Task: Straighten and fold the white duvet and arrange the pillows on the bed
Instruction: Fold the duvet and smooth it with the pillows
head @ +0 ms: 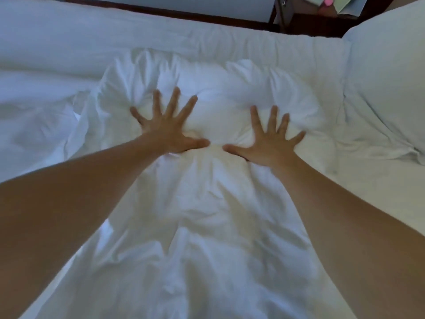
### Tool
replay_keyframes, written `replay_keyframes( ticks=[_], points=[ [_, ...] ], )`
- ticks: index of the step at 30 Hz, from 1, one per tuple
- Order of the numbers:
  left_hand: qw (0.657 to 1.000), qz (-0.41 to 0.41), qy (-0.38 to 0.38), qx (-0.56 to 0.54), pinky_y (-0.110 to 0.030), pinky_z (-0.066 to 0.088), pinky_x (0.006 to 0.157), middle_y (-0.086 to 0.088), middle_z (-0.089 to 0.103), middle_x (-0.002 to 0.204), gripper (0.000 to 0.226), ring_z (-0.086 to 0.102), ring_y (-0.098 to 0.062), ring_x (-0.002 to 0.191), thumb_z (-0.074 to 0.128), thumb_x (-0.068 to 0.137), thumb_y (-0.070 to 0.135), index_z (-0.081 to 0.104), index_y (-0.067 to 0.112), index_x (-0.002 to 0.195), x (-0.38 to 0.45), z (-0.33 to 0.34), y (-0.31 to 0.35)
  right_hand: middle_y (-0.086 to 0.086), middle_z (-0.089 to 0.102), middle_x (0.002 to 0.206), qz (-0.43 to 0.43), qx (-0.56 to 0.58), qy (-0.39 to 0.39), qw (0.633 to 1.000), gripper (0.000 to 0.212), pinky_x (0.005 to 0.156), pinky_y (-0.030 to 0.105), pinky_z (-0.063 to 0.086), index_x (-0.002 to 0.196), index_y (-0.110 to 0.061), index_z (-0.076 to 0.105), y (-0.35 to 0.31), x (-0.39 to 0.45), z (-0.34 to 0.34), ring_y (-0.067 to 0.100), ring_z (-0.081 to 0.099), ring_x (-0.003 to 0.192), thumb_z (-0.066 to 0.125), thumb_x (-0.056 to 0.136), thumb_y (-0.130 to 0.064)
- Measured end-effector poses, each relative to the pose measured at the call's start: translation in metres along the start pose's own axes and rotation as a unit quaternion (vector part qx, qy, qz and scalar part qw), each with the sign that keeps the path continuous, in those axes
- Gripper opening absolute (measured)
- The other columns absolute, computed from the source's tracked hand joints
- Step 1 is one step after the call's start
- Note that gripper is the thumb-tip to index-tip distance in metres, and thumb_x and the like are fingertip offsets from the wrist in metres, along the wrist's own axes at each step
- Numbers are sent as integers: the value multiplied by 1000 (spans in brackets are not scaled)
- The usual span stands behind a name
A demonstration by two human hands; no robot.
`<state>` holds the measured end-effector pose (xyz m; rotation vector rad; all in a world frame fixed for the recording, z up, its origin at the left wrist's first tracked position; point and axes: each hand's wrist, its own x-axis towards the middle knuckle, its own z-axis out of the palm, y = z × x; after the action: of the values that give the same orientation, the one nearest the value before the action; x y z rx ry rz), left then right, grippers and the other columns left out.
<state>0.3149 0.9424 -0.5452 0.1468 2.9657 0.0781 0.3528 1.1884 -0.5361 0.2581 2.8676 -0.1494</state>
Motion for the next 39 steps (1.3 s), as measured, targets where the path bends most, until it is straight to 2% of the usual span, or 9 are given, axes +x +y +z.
replay_keyframes(
  ticks=[3,9,19,24,28,32,36,38,39],
  points=[
    [997,-9,-71,-15,-83,-6,98,19,-35,155,119,-31,-32,145,21,41,109,-30,61,137,18,21,-6,4,-39,155,3,-18,-73,997,133,101,80,-8,143,-49,-31,-9,23,7,40,-29,144,36,43,-105],
    [994,-18,-104,-14,-84,-6,97,20,-35,155,120,-32,-33,144,22,40,109,-25,61,140,49,45,-11,5,-46,151,10,-24,-110,994,136,97,81,-12,141,-49,-35,-21,55,29,39,-37,140,34,38,-107],
    [1000,-1,5,15,-82,-10,99,9,-28,160,107,-26,-38,146,7,58,103,-22,51,147,45,71,-12,6,-43,153,14,-46,-71,996,132,99,78,-18,143,-45,-33,-26,56,46,39,-38,140,21,41,-108],
    [999,2,-5,34,-73,-5,110,6,-9,165,78,-15,-36,150,11,87,79,-6,44,154,-2,62,-15,7,-23,162,8,-46,-27,999,110,108,70,-15,154,-31,-17,-35,-1,59,36,-24,147,8,68,-96],
    [999,24,14,27,-67,-6,113,2,3,166,70,-9,-37,150,24,95,65,9,37,157,-68,53,-26,7,-11,165,9,-7,-12,1000,101,112,65,-14,158,-21,-5,-56,-74,72,29,-16,151,7,81,-85],
    [999,18,9,48,-61,-4,116,5,-8,165,72,-18,-35,149,16,91,70,0,41,156,-141,55,-54,7,-16,164,14,-1,-42,999,108,111,63,-20,156,-18,-12,-82,-147,78,27,-21,150,3,76,-89],
    [998,-12,12,53,-70,-11,110,4,-8,166,75,-16,-44,147,15,86,75,-2,47,153,-202,55,-82,13,-18,163,21,-3,-65,998,115,107,66,-22,155,-15,-15,-129,-214,89,31,-21,149,3,72,-92],
    [999,-24,10,43,-68,-17,106,2,-15,164,74,-20,-45,145,15,88,74,-9,46,152,-230,58,-91,14,-19,162,13,1,-73,997,113,106,66,-23,155,-18,-16,-154,-241,97,31,-22,148,1,71,-92],
    [999,-32,-1,29,-66,-14,109,1,-20,163,74,-24,-44,145,15,89,73,-12,44,152,-244,58,-95,15,-19,162,6,1,-77,997,111,106,66,-23,155,-19,-16,-165,-254,101,31,-23,148,0,72,-91]
  ],
)
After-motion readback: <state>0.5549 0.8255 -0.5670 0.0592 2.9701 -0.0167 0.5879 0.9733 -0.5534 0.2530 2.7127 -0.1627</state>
